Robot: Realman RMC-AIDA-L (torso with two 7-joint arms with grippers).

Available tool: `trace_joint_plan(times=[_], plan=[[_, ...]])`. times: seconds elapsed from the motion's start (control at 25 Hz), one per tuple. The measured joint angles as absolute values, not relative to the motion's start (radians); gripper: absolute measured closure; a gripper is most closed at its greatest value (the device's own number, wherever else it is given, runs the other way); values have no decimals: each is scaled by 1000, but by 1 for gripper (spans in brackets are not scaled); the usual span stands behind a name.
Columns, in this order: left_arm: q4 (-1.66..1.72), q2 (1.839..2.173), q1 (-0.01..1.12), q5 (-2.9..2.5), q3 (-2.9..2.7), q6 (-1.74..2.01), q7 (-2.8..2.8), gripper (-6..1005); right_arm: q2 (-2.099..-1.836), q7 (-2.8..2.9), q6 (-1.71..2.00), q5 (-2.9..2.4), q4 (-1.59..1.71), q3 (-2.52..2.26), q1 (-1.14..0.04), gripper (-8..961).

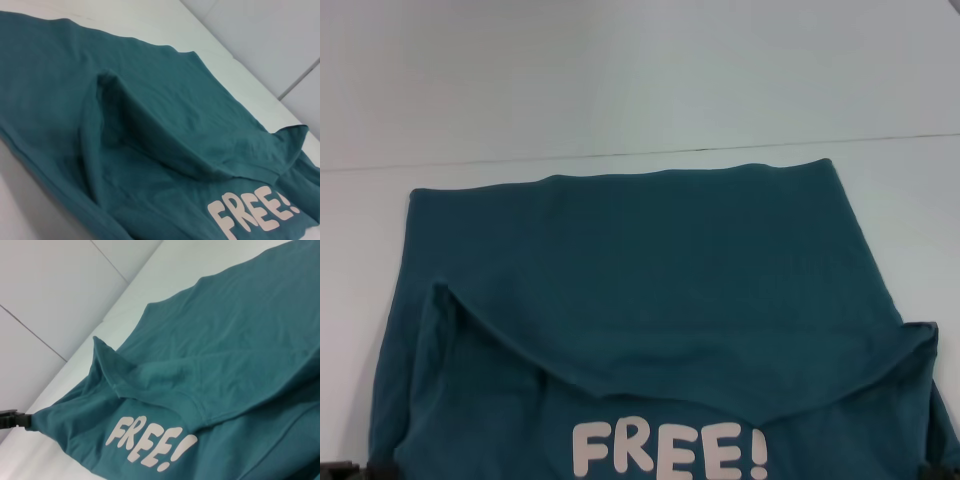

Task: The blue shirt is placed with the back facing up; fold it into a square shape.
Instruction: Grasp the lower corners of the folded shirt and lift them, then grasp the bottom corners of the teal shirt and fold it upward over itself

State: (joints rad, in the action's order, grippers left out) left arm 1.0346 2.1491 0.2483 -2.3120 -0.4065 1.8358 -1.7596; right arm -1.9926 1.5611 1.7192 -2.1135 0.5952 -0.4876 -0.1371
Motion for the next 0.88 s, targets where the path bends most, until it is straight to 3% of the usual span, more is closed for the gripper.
trace_joint_plan(times=[0.4, 0.68, 0.88], plan=[[1028, 2120, 305, -2298, -317, 1879, -1758, 994, -1982, 1547, 1736, -2111, 596, -383, -180, 817], [978, 2076, 432, -2273, -260, 1837, -1771, 994, -1953, 1563, 1699, -2109, 597, -305, -325, 811], [892, 2045, 529, -2262, -267, 1707, -1776, 995, -1952, 1574, 1572, -2107, 592, -291, -443, 808]])
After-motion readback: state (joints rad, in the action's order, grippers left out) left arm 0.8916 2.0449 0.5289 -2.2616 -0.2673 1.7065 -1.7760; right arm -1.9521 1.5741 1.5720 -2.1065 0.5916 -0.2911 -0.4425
